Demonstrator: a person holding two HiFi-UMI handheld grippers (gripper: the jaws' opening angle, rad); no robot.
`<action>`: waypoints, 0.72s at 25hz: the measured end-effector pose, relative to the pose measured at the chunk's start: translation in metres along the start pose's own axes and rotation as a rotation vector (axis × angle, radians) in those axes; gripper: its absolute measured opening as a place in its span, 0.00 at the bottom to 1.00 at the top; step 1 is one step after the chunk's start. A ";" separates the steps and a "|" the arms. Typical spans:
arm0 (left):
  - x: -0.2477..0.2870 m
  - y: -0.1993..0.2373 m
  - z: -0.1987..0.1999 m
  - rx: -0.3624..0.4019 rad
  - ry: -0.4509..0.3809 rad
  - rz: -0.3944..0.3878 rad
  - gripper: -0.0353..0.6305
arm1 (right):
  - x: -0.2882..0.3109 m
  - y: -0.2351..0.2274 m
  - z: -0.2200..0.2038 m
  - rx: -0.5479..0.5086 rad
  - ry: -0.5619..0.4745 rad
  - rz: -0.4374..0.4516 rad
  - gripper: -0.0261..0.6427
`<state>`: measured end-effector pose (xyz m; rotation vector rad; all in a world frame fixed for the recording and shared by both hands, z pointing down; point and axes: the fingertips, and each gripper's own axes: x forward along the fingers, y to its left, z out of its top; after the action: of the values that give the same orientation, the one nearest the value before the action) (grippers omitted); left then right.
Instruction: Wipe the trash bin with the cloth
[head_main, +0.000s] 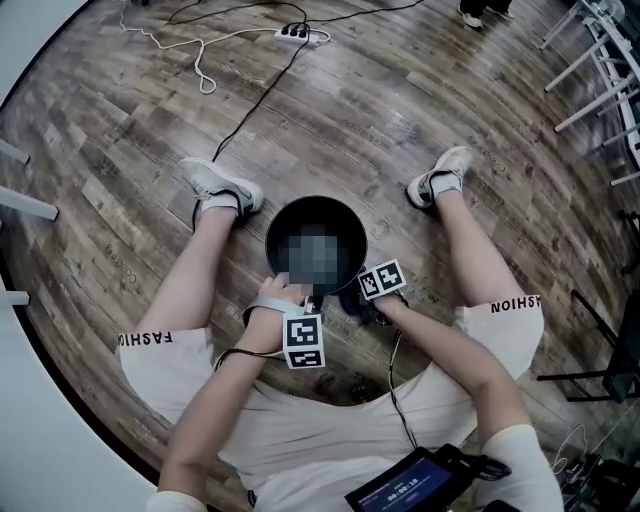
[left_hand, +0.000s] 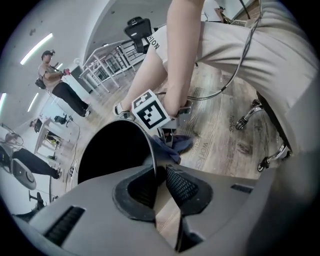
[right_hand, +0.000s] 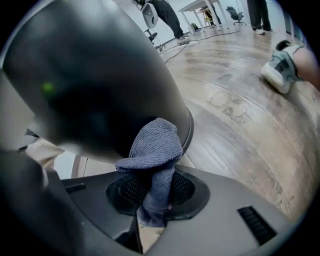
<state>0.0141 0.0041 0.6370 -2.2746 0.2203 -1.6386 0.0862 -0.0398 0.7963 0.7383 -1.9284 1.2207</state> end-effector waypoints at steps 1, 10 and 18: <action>0.001 0.000 0.002 -0.013 0.003 0.002 0.16 | 0.009 -0.008 -0.003 -0.004 0.009 -0.011 0.17; 0.005 0.003 0.010 -0.090 0.010 0.039 0.16 | 0.022 -0.030 -0.012 0.158 -0.049 -0.029 0.17; -0.017 0.009 -0.021 -0.089 -0.059 -0.012 0.31 | -0.071 0.030 -0.002 0.052 -0.037 0.039 0.17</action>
<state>-0.0110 -0.0026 0.6250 -2.3906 0.2707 -1.5949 0.1047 -0.0200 0.7239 0.7585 -1.9563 1.2930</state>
